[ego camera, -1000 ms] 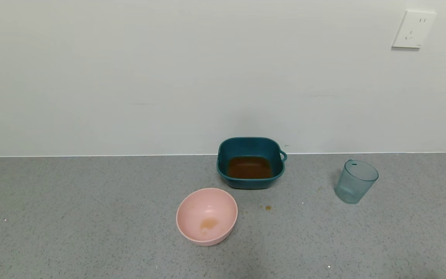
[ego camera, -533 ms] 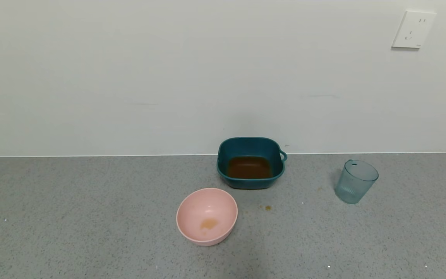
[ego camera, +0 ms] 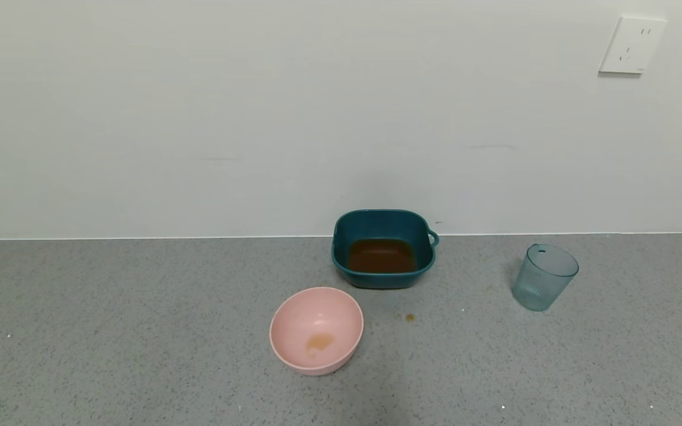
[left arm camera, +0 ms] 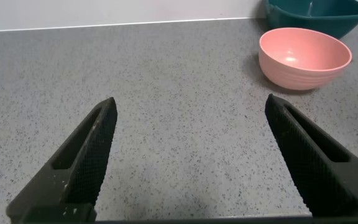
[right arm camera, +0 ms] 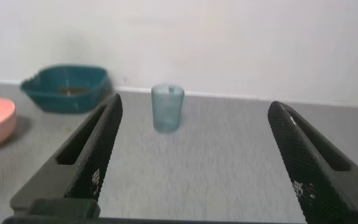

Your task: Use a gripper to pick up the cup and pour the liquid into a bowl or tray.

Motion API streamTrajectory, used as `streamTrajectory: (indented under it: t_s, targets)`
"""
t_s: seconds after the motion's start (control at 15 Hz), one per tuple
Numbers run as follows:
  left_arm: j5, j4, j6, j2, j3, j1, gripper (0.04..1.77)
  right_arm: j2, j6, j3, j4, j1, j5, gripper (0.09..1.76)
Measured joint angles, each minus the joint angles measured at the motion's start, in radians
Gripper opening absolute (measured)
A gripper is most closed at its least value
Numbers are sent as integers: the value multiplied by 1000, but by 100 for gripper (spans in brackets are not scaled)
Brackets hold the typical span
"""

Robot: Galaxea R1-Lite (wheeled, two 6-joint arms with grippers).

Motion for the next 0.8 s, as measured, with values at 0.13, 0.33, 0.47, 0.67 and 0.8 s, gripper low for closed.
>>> streamTrajectory:
  t_s: [0.13, 0.33, 0.47, 0.67, 0.8]
  targets:
    - [0, 0, 0, 0, 0, 0, 172, -2, 6, 90, -157, 0, 14, 170]
    - [0, 0, 0, 0, 0, 0, 172, -2, 40, 193, -284, 0, 39, 170]
    - [0, 0, 0, 0, 0, 0, 172, -2, 42, 242, -280, 0, 40, 170]
    - [0, 0, 0, 0, 0, 0, 172, -2, 45, 258, -172, 1, 39, 170]
    - [0, 0, 0, 0, 0, 0, 172, -2, 51, 260, -93, 1, 34, 171]
